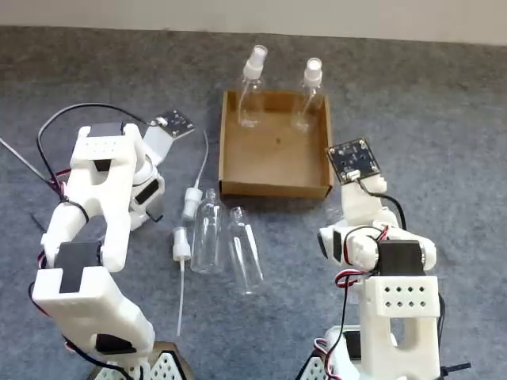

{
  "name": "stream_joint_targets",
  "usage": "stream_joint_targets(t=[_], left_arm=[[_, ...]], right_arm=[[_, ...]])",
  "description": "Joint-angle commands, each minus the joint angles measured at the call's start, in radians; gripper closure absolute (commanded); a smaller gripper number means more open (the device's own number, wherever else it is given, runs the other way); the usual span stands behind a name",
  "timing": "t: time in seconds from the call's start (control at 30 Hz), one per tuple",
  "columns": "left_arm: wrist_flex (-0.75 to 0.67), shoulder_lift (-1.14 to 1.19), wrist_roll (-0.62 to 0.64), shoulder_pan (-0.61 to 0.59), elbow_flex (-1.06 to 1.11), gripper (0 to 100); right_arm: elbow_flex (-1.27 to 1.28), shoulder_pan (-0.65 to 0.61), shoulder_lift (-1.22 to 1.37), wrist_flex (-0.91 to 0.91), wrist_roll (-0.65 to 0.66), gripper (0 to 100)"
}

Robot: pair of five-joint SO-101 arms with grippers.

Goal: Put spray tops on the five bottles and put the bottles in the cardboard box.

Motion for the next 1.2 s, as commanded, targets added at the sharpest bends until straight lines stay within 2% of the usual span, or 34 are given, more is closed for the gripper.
stream_joint_targets(t=[0.0,0.2,0.4,0.87,1.03,1.17], left_arm=[[-0.015,-0.031,0.009,-0.013,-0.012,83],[-0.049,0.028,0.009,-0.015,0.039,83],[-0.043,0.041,0.009,-0.022,0.045,89],[-0.049,0.041,0.009,-0.033,0.116,89],[-0.049,0.03,0.011,-0.099,0.11,83],[-0.043,0.03,0.002,-0.147,0.093,84]], right_arm=[[-0.005,-0.007,-0.025,0.007,-0.008,99.5],[-0.005,-0.007,-0.025,0.007,-0.008,99.4],[-0.005,-0.007,-0.025,0.007,-0.008,99.4],[-0.005,-0.005,-0.025,0.007,-0.008,99.4],[-0.005,-0.005,-0.025,0.015,-0.008,99.4],[-0.007,-0.005,-0.025,0.028,-0.008,99.4]])
